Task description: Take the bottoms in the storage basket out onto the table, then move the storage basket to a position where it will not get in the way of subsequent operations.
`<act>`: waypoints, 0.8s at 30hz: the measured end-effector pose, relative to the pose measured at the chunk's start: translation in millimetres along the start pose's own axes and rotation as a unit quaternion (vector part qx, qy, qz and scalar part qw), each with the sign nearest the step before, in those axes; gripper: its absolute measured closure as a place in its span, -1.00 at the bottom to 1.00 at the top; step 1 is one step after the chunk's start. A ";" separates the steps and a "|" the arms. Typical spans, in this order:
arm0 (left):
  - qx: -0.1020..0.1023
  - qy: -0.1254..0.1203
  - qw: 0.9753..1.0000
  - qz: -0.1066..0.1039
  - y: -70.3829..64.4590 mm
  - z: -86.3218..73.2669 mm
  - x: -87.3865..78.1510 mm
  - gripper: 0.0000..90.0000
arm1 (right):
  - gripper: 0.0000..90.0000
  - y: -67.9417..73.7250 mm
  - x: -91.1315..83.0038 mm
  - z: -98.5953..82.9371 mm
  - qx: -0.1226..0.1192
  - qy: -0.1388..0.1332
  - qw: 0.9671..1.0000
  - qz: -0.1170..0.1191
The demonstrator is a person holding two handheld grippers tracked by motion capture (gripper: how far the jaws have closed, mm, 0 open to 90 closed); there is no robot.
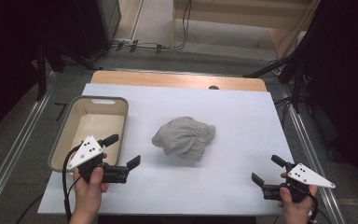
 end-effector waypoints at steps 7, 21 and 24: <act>0.000 -0.001 1.000 0.019 6.2 -9.7 -17.1 -1.00 | -1.00 -0.4 -1.2 0.3 0.002 -0.001 1.000 0.000; -0.016 -0.004 0.998 0.059 7.8 -36.4 -51.3 -0.98 | -1.00 -3.3 -3.0 1.3 0.004 -0.007 1.000 -0.002; -0.022 -0.006 0.997 0.073 7.5 -42.4 -62.2 -0.88 | -1.00 -3.1 -2.6 1.1 0.002 -0.006 1.000 -0.003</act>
Point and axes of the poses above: each handheld gripper's, and its own axes: x roughly forward along the jaws, z roughly out of its top, y roughly to its left, the point moved 2 cm from there along x, roughly forward along the jaws
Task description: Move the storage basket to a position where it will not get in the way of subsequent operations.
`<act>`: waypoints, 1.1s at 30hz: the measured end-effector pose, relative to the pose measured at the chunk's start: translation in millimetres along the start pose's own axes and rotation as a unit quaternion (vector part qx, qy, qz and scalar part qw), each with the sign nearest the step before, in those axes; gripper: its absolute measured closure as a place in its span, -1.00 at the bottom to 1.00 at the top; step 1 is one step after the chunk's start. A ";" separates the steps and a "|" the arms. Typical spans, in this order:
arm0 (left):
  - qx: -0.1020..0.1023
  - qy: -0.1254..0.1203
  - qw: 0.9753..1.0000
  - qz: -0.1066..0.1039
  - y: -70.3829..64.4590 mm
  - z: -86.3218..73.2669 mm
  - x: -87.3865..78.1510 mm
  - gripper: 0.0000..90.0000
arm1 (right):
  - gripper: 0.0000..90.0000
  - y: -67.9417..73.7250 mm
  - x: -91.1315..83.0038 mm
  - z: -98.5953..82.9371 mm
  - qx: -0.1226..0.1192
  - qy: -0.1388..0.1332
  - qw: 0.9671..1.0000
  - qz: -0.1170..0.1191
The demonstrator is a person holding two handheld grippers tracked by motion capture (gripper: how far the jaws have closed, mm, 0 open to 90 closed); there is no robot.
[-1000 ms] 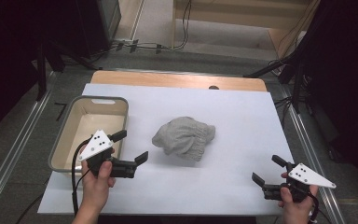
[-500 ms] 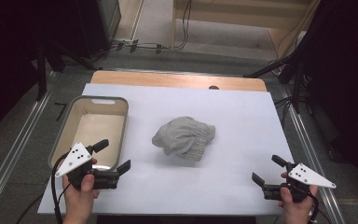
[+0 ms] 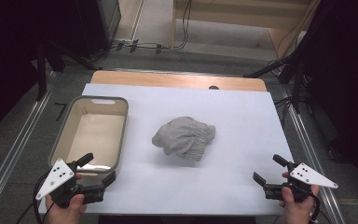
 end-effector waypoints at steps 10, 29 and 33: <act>-0.027 0.011 0.998 0.047 3.7 -20.5 -29.1 -0.14 | -1.00 0.4 0.0 -0.9 0.001 0.003 1.000 -0.002; -0.040 0.087 0.992 0.077 41.5 -61.5 -39.8 0.84 | -1.00 -0.3 1.8 -2.3 0.003 0.006 1.000 -0.001; -0.041 0.103 0.991 0.079 48.2 -67.4 -35.8 0.89 | -1.00 -0.6 2.3 -2.2 0.004 0.006 1.000 -0.002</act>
Point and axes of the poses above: each handheld gripper's, and its own axes: x roughly forward along the jaws, z roughly out of its top, y roughly to its left, the point moved 2 cm from there along x, roughly forward along the jaws
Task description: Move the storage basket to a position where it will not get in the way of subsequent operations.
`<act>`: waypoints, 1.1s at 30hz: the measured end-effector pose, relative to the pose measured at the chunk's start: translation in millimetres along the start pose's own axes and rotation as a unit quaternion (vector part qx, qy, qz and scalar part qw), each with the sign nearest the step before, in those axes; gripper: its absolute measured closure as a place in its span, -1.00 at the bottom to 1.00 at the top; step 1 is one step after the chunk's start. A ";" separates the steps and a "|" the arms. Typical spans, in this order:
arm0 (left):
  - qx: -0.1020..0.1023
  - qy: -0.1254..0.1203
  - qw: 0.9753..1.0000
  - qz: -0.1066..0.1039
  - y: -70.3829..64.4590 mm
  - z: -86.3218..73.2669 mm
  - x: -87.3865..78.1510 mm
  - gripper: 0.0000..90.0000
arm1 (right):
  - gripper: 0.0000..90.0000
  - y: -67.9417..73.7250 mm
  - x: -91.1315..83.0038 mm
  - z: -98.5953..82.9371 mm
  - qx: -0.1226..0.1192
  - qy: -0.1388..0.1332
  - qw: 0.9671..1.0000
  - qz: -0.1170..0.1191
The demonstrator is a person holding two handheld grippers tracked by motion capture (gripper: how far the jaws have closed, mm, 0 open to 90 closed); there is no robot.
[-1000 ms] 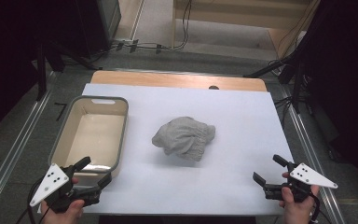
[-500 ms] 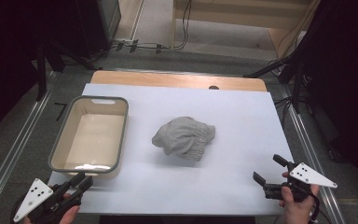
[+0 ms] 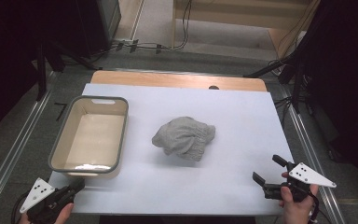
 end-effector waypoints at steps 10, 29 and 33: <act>-0.010 0.005 1.000 0.004 6.9 -1.1 9.1 0.95 | -1.00 0.9 2.1 -0.8 -0.002 0.003 1.000 0.001; -0.020 0.013 1.000 0.012 9.5 8.9 28.7 0.98 | -1.00 0.3 2.7 -1.4 -0.004 0.004 1.000 0.001; -0.023 0.011 1.000 0.011 12.5 12.2 34.1 0.98 | -1.00 -0.4 2.7 -2.1 -0.001 0.005 1.000 0.001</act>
Point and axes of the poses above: each handheld gripper's, and its own axes: x roughly forward along the jaws, z roughly out of its top, y roughly to its left, the point moved 2 cm from there along x, roughly forward along the jaws
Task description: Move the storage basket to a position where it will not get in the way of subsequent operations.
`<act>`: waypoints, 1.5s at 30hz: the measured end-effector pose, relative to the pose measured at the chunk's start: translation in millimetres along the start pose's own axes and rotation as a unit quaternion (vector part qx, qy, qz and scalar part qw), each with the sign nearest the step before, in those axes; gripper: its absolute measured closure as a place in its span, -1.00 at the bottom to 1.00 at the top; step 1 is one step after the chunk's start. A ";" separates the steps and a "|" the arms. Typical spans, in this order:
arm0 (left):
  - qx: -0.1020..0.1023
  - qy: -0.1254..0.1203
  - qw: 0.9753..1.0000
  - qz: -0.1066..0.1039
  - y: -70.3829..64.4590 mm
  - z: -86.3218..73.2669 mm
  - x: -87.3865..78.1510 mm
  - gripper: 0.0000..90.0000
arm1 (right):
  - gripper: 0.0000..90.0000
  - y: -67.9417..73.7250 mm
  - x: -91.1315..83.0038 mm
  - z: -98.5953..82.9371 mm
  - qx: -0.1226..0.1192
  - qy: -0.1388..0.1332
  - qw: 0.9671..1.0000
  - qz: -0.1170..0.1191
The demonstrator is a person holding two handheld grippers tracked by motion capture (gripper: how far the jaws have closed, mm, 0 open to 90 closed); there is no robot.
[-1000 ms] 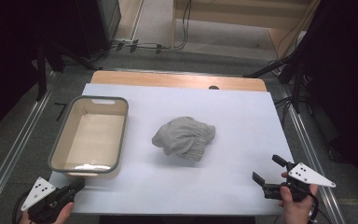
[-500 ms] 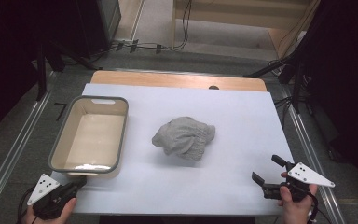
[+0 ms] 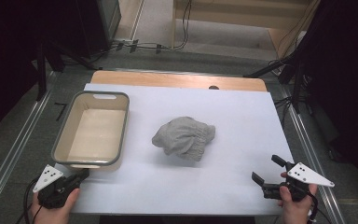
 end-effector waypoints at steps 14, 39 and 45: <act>-0.003 0.004 1.000 0.005 7.4 7.3 9.5 0.98 | -1.00 -0.9 -0.2 -1.1 0.000 0.002 1.000 -0.001; 0.003 -0.034 0.999 -0.030 -7.5 11.7 -11.1 0.18 | -1.00 -0.2 0.1 -1.0 -0.002 0.002 1.000 -0.001; 0.019 -0.059 0.997 -0.040 -22.3 22.5 -15.1 0.03 | -1.00 -0.1 -0.5 -1.4 0.000 0.002 1.000 -0.003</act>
Point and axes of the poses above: each handheld gripper's, and its own axes: x roughly forward along the jaws, z roughly out of its top, y roughly to its left, the point moved 2 cm from there along x, roughly forward along the jaws
